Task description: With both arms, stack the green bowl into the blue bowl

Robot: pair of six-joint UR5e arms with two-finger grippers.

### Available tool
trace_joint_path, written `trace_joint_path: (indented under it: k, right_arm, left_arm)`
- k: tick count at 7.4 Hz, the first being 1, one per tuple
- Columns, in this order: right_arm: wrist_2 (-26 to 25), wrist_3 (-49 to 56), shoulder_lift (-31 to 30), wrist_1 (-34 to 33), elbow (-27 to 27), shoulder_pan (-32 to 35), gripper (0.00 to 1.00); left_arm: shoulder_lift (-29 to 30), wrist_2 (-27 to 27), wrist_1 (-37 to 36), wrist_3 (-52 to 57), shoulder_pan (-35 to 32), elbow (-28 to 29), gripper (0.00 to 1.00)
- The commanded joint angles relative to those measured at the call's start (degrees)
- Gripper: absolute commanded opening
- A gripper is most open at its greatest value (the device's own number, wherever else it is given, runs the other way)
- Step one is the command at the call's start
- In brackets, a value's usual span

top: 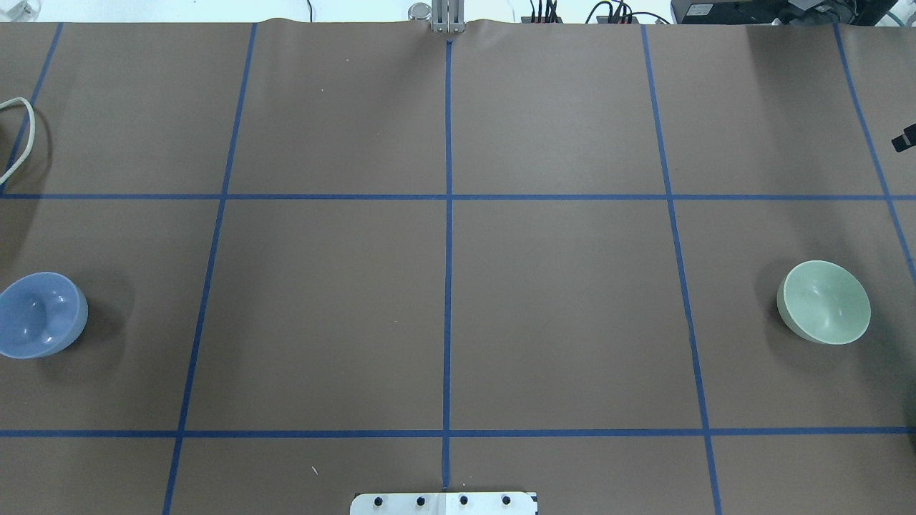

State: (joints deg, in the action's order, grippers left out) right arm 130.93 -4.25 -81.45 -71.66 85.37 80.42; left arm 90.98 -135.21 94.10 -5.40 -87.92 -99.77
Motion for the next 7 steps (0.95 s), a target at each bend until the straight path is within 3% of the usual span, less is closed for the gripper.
trace_joint_path:
  k: [1, 2, 4, 5, 7]
  right_arm:
    - [-0.15, -4.06, -0.89, 1.68, 2.15, 0.00, 1.00]
    - [0.55, -11.49, -0.90, 0.66, 4.69, 0.00, 1.00]
    - [5.35, -13.50, -1.95, -4.59, 11.01, -0.78, 1.00]
    - [5.65, -13.59, -3.61, -6.45, 14.44, -2.97, 1.00]
    - [5.56, -18.65, -4.24, -6.56, 16.83, -7.62, 1.00]
  left_arm:
    - [0.07, -0.06, 0.38, -3.46, 0.03, -0.51, 0.98]
    - [0.07, 0.03, 0.46, -3.65, 0.38, -0.34, 0.98]
    - [-0.71, 0.38, 1.25, -4.44, 2.13, 0.01, 0.98]
    - [-0.89, 0.56, 4.30, -9.75, 5.36, 0.10, 0.98]
    - [-2.47, 0.65, 17.71, -18.73, 10.56, 4.81, 0.98]
